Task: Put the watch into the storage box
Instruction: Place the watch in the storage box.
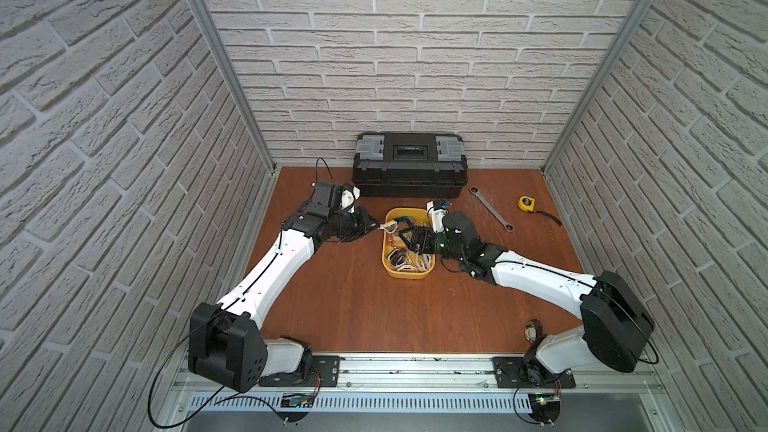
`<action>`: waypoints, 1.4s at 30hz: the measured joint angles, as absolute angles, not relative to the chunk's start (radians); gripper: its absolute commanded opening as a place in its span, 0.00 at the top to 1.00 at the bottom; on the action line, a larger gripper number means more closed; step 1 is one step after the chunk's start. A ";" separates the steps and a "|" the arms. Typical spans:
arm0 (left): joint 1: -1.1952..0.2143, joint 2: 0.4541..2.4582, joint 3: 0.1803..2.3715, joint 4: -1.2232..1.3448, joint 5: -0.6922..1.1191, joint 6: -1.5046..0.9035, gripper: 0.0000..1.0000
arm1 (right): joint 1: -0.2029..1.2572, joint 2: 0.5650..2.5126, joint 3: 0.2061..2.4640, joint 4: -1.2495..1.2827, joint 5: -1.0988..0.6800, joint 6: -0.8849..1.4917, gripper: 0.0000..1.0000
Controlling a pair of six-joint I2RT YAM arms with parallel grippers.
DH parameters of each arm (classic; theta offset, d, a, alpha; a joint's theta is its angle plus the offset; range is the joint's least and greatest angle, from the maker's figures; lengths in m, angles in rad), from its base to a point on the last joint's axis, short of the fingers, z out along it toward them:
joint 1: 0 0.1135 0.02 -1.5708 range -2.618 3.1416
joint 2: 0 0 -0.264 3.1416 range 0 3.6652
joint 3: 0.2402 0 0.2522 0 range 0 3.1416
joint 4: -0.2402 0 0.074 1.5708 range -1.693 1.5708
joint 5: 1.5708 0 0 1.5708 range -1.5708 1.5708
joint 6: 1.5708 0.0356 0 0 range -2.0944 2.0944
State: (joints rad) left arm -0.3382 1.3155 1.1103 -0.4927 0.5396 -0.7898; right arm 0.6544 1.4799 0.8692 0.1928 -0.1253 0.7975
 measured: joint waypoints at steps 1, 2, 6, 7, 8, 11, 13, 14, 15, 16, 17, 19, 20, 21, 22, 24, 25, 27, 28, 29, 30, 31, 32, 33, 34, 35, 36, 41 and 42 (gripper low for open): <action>-0.339 1.311 1.108 -0.493 0.540 -0.790 0.88 | 0.649 1.491 0.868 0.205 -0.128 0.809 0.13; -0.340 1.308 1.106 -0.493 0.540 -0.791 0.88 | 0.646 1.501 0.868 0.218 -0.131 0.818 0.13; -0.348 1.304 1.103 -0.493 0.539 -0.791 0.88 | 0.645 1.550 0.868 0.275 -0.155 0.858 0.15; -0.350 1.304 1.102 -0.492 0.539 -0.793 0.88 | 0.645 1.561 0.868 0.289 -0.163 0.867 0.15; -0.351 1.304 1.101 -0.492 0.539 -0.796 0.88 | 0.645 1.568 0.868 0.301 -0.168 0.876 0.16; -0.356 1.303 1.091 -0.489 0.536 -0.801 0.88 | 0.645 1.594 0.868 0.348 -0.191 0.899 0.16; -0.358 1.302 1.086 -0.488 0.536 -0.806 0.88 | 0.645 1.612 0.868 0.376 -0.204 0.912 0.16; -0.360 1.302 1.085 -0.488 0.536 -0.806 0.88 | 0.645 1.617 0.868 0.387 -0.207 0.918 0.16; -0.361 1.302 1.085 -0.488 0.535 -0.806 0.88 | 0.645 1.623 0.868 0.396 -0.210 0.926 0.17; -0.363 1.301 1.084 -0.487 0.535 -0.807 0.88 | 0.645 1.628 0.868 0.405 -0.214 0.931 0.17; -0.363 1.300 1.084 -0.486 0.534 -0.807 0.88 | 0.645 1.631 0.868 0.413 -0.216 0.934 0.18; -0.366 1.295 1.084 -0.486 0.532 -0.809 0.88 | 0.645 1.643 0.869 0.431 -0.226 0.943 0.21; -0.367 1.293 1.084 -0.486 0.531 -0.809 0.88 | 0.645 1.650 0.870 0.439 -0.230 0.947 0.23; -0.369 1.290 1.083 -0.485 0.529 -0.809 0.88 | 0.645 1.660 0.871 0.450 -0.239 0.952 0.27; -0.370 1.287 1.079 -0.485 0.525 -0.810 0.88 | 0.645 1.670 0.874 0.463 -0.247 0.959 0.30; -0.371 1.287 1.070 -0.480 0.521 -0.813 0.88 | 0.645 1.691 0.882 0.483 -0.260 0.971 0.33; -0.373 1.287 1.066 -0.478 0.520 -0.814 0.88 | 0.645 1.700 0.883 0.493 -0.266 0.977 0.38; -0.377 1.287 1.056 -0.472 0.516 -0.818 0.88 | 0.645 1.715 0.884 0.515 -0.282 0.993 0.48; -0.379 1.287 1.050 -0.468 0.516 -0.823 0.88 | 0.645 1.721 0.886 0.525 -0.290 1.000 0.53; -0.381 1.287 1.046 -0.465 0.515 -0.824 0.88 | 0.645 1.727 0.888 0.536 -0.296 1.007 0.57; -0.382 1.287 1.041 -0.461 0.514 -0.826 0.88 | 0.645 1.732 0.892 0.544 -0.305 1.015 0.62; -0.382 1.287 1.037 -0.458 0.513 -0.828 0.88 | 0.644 1.736 0.894 0.550 -0.313 1.020 0.68; -0.382 1.287 1.034 -0.456 0.512 -0.831 0.88 | 0.644 1.740 0.897 0.555 -0.319 1.024 0.73; -0.382 1.287 1.031 -0.454 0.511 -0.832 0.87 | 0.643 1.741 0.900 0.562 -0.329 1.031 0.77; -0.382 1.287 1.028 -0.450 0.511 -0.832 0.87 | 0.643 1.742 0.903 0.565 -0.338 1.036 0.77; -0.382 1.287 1.026 -0.446 0.512 -0.833 0.86 | 0.642 1.742 0.905 0.565 -0.342 1.039 0.79; -0.382 1.287 1.022 -0.443 0.512 -0.833 0.83 | 0.641 1.742 0.909 0.563 -0.347 1.040 0.81; -0.367 1.285 0.996 -0.435 0.519 -0.839 0.38 | 0.637 1.738 0.979 0.426 -0.379 1.002 0.95; -0.357 1.285 0.989 -0.434 0.520 -0.841 0.26 | 0.637 1.732 1.007 0.363 -0.379 0.976 0.97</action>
